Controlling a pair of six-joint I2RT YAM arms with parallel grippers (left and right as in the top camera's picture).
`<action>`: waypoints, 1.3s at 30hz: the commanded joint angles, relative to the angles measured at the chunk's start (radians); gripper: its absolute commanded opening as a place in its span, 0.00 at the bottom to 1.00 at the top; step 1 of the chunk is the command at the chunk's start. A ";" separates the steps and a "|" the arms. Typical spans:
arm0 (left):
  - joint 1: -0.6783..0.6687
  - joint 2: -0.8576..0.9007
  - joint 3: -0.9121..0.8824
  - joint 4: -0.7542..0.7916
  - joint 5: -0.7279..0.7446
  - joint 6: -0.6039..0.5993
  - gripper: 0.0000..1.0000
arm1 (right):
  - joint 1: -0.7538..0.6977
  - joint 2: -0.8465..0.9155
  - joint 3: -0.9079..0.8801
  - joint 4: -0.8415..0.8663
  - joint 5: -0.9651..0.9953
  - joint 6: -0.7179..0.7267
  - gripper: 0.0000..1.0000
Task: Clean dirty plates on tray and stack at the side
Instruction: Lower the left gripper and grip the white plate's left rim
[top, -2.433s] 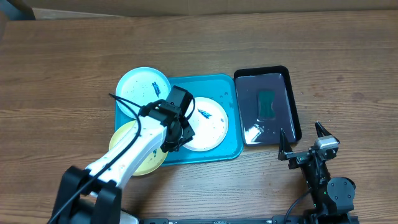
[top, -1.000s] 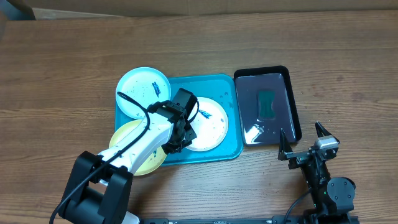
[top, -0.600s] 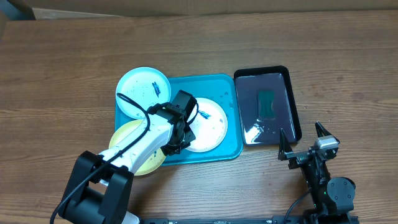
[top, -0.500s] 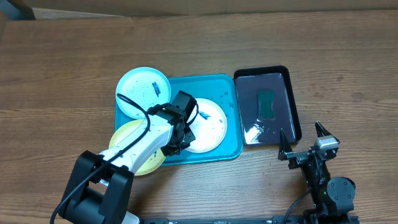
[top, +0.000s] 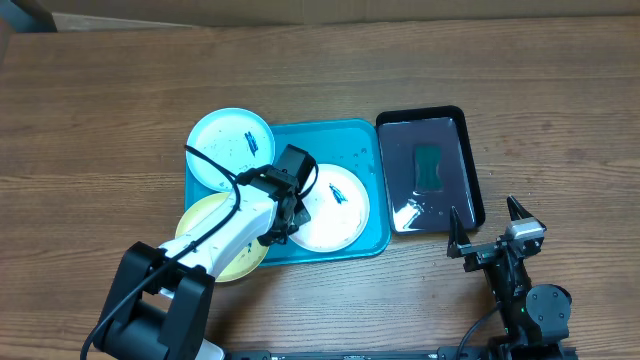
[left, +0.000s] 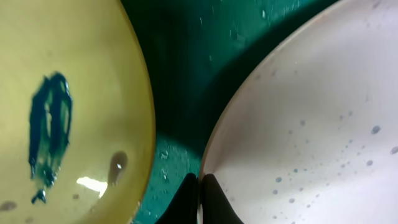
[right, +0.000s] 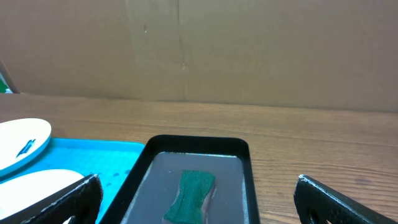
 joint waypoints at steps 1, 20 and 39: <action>0.045 0.008 0.007 0.043 -0.074 0.024 0.04 | -0.003 -0.008 -0.010 0.006 0.010 -0.004 1.00; 0.095 0.008 0.007 0.139 -0.024 0.211 0.17 | -0.003 -0.008 -0.010 0.006 0.010 -0.004 1.00; 0.095 0.008 0.006 0.172 0.042 0.315 0.24 | -0.003 -0.008 -0.004 0.004 -0.017 0.003 1.00</action>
